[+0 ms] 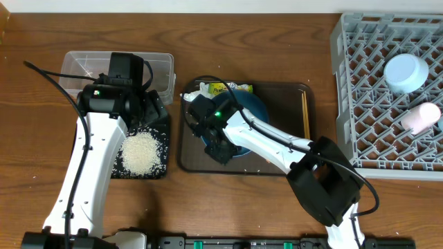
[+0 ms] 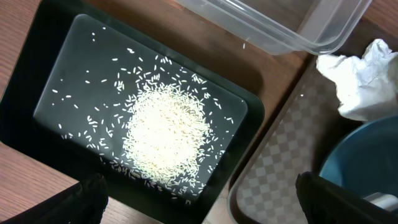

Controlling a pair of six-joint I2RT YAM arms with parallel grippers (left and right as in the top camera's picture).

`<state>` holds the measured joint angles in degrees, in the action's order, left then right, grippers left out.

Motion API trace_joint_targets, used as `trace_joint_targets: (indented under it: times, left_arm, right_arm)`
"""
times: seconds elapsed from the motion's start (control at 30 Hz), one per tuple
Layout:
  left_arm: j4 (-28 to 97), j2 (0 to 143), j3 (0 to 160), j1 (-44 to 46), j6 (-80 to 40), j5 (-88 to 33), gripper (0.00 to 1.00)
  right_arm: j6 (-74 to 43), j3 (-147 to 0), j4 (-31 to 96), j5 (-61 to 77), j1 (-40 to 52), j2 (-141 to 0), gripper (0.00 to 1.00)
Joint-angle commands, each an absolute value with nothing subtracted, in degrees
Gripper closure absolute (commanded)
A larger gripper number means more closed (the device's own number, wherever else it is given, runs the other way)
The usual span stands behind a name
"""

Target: Sort waste into correct bins and load items into the dishwasher rack

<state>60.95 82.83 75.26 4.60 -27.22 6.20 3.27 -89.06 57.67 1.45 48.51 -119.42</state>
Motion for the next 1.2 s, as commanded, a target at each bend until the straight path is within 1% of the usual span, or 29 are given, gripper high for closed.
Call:
trace_joint_targets:
  times: [0.0, 0.1, 0.17, 0.2, 0.23, 0.6, 0.9, 1.03, 1.1, 1.17]
  left_arm:
    - [61.04, 82.63, 75.88, 4.4, -27.75, 6.68, 0.01]
    - [61.04, 82.63, 75.88, 4.4, -27.77, 6.68, 0.01]
    - [61.04, 82.63, 75.88, 4.4, -27.77, 6.68, 0.01]
    - [61.04, 82.63, 75.88, 4.4, -27.77, 6.68, 0.01]
    - [61.04, 82.63, 75.88, 4.4, -27.75, 6.68, 0.01]
    - [61.04, 82.63, 75.88, 4.4, -27.77, 6.68, 0.01]
    - [61.04, 82.63, 75.88, 4.4, -27.77, 6.68, 0.01]
    - [61.04, 82.63, 75.88, 4.4, -27.75, 6.68, 0.01]
    - [61.04, 82.63, 75.88, 4.4, -27.77, 6.68, 0.01]
    - [61.04, 82.63, 75.88, 4.4, -27.77, 6.68, 0.01]
  right_arm:
    - [1.58, -88.73, 57.25, 0.4, 49.28, -119.17, 0.68]
    - [1.28, -88.77, 56.97, 0.43, 49.39, -119.17, 0.78]
    - [1.3, -88.86, 56.97, 0.43, 49.36, -119.17, 0.88]
    - [1.3, -88.99, 56.99, 0.45, 49.36, -119.15, 0.95]
    - [1.28, -89.21, 57.19, 0.45, 49.36, -119.15, 0.99]
    - [1.3, -98.24, 64.27, 0.82, 49.15, -118.08, 0.99]
    - [2.42, -107.2, 71.59, 1.98, 47.29, -112.01, 0.99]
    - [2.44, -108.33, 71.68, 1.98, 44.29, -106.8, 0.99]
    - [2.52, -108.33, 71.2, 2.24, 41.65, -103.92, 0.99]
    - [5.15, -108.33, 70.7, 5.58, 37.52, -101.27, 0.99]
